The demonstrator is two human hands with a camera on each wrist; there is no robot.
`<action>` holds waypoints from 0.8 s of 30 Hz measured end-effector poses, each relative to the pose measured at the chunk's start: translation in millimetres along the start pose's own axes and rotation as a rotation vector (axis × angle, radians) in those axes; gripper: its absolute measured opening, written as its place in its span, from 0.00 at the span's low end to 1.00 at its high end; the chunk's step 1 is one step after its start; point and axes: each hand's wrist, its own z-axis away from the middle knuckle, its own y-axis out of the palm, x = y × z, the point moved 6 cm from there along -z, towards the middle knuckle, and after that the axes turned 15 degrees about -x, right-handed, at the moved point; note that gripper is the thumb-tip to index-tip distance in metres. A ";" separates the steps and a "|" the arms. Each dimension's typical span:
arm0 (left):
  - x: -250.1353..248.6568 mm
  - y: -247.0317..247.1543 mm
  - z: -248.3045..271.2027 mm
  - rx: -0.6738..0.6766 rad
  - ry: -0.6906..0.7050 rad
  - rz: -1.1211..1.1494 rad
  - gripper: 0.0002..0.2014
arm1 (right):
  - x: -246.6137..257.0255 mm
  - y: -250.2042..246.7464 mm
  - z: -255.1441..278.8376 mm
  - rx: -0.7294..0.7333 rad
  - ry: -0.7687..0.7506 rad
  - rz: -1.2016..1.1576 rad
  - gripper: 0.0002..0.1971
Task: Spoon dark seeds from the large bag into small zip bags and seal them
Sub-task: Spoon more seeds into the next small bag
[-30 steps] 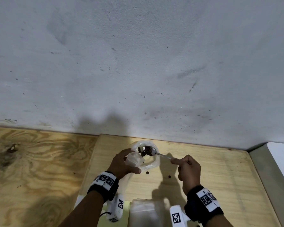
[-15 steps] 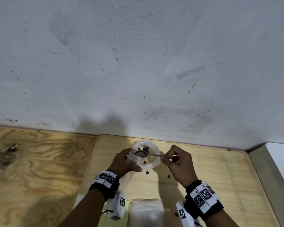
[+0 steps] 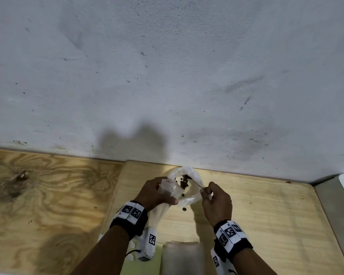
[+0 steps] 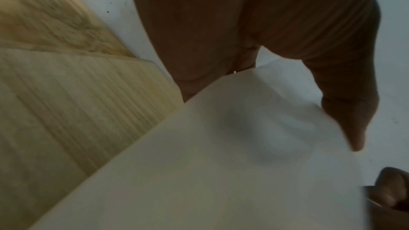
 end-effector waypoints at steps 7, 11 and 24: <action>-10.2 -1.7 2.3 -0.006 0.125 -0.036 0.38 | -32.3 8.1 0.6 0.027 0.209 -0.103 0.20; -13.3 1.7 2.7 0.004 0.144 -0.026 0.37 | -41.2 6.1 2.2 0.013 0.275 -0.175 0.22; -10.6 1.5 1.3 0.006 0.209 -0.077 0.35 | -47.2 -4.4 8.9 0.013 0.325 -0.166 0.20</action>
